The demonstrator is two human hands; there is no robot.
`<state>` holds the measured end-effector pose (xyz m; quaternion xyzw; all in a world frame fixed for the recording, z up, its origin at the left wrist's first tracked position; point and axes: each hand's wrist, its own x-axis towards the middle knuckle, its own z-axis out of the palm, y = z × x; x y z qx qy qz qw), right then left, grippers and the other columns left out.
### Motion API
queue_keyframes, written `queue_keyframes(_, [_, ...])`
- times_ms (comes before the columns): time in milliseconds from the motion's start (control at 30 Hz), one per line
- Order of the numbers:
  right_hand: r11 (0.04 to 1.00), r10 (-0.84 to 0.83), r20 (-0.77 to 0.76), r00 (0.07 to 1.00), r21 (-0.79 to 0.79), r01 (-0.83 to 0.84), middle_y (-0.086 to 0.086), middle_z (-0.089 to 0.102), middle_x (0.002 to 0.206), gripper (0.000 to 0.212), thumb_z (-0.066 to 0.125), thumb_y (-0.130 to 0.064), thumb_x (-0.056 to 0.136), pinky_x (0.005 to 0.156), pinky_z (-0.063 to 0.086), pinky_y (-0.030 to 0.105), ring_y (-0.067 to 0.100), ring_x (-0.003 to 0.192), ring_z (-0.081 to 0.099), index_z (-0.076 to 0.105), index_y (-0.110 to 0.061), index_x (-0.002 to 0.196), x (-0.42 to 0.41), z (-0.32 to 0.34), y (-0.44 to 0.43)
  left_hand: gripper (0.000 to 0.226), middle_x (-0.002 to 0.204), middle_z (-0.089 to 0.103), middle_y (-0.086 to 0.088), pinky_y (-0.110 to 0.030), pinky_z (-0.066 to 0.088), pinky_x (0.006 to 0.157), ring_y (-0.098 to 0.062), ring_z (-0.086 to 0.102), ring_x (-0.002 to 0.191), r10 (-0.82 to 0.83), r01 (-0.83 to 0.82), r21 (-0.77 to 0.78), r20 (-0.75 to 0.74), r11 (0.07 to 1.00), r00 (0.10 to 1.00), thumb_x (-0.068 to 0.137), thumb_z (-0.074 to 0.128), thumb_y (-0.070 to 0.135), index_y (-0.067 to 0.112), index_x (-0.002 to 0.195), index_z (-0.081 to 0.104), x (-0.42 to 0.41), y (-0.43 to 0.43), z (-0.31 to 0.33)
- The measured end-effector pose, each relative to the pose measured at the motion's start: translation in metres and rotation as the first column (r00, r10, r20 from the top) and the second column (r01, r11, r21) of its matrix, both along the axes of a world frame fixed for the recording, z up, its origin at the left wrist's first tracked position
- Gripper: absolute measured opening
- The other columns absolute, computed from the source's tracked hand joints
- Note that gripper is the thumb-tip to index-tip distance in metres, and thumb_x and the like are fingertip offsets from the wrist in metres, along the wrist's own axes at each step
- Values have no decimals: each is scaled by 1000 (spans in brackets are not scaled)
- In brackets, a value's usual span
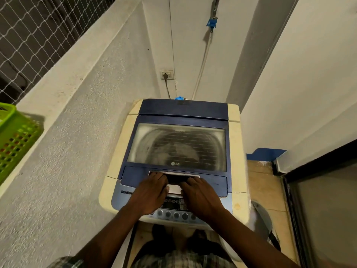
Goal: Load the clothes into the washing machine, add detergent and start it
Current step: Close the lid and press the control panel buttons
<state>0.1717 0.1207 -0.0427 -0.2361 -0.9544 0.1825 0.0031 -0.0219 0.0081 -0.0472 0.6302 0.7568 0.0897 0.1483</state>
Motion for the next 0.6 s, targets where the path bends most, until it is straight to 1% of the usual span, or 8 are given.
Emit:
queue_keyframes(133, [999, 10, 36, 999, 37, -11, 2, 68, 116, 34, 65, -28, 95, 95, 51, 37, 23, 108, 62, 62, -21, 128, 1, -5, 0, 27, 112, 61, 1, -34, 51, 85, -18, 57, 101, 57, -58, 15, 50, 998, 997, 103, 39, 38, 20, 107, 59, 5, -4, 0])
queue_keyframes(200, [999, 10, 61, 998, 35, -12, 2, 67, 123, 58, 78, -26, 85, 97, 51, 36, 23, 113, 61, 57, -21, 139, 4, -8, -1, 20, 119, 58, 3, -34, 53, 88, -16, 57, 105, 138, -144, 33, 141, 989, 980, 102, 48, 32, 21, 114, 59, 8, -9, 1])
queue_keyframes(267, [1000, 10, 58, 998, 22, -12, 2, 64, 135, 79, 83, -23, 79, 104, 48, 37, 23, 121, 59, 49, -21, 150, 10, -9, -4, 22, 126, 55, 4, -32, 55, 89, -13, 58, 108, 205, -224, 71, 212, 972, 956, 101, 52, 24, 22, 123, 57, 12, -18, 5])
queue_keyframes(333, [1000, 4, 29, 1000, 11, -4, 3, 57, 149, 83, 80, -19, 80, 119, 34, 40, 24, 136, 52, 44, -20, 154, 20, -7, -10, 26, 127, 54, 4, -30, 56, 86, -12, 59, 107, 261, -290, 101, 230, 952, 938, 101, 53, 21, 23, 127, 55, 15, -33, 9])
queue_keyframes(400, [999, -38, 12, 999, 25, 38, 3, 47, 159, 79, 77, -20, 82, 126, 19, 40, 24, 148, 41, 44, -21, 154, 34, -3, -23, 30, 126, 56, 3, -28, 57, 85, -13, 60, 108, 301, -333, 130, 218, 934, 929, 100, 55, 22, 25, 130, 55, 18, -53, 10])
queue_keyframes(433, [996, -77, -4, 997, 33, 77, 2, 45, 160, 77, 76, -20, 82, 126, 19, 39, 24, 149, 40, 47, -21, 153, 42, -1, -32, 34, 128, 58, 1, -27, 57, 87, -15, 61, 110, 316, -347, 131, 211, 929, 925, 100, 58, 23, 24, 133, 54, 19, -64, 9])
queue_keyframes(500, [979, -201, -73, 977, 7, 202, 1, 50, 155, 67, 74, -14, 82, 121, 34, 33, 23, 141, 47, 55, -22, 146, 61, 2, -54, 43, 131, 61, -5, -28, 55, 89, -21, 62, 115, 334, -363, 107, 224, 925, 916, 97, 63, 23, 20, 139, 53, 22, -87, 7])
queue_keyframes(600, [926, -379, -135, 916, -61, 374, 3, 55, 146, 54, 61, -10, 90, 108, 49, 37, 24, 131, 54, 57, -19, 143, 87, 0, -86, 52, 137, 60, -2, -22, 53, 88, -15, 63, 114, 310, -336, 66, 256, 940, 916, 97, 65, 25, 24, 146, 47, 28, -119, 0])
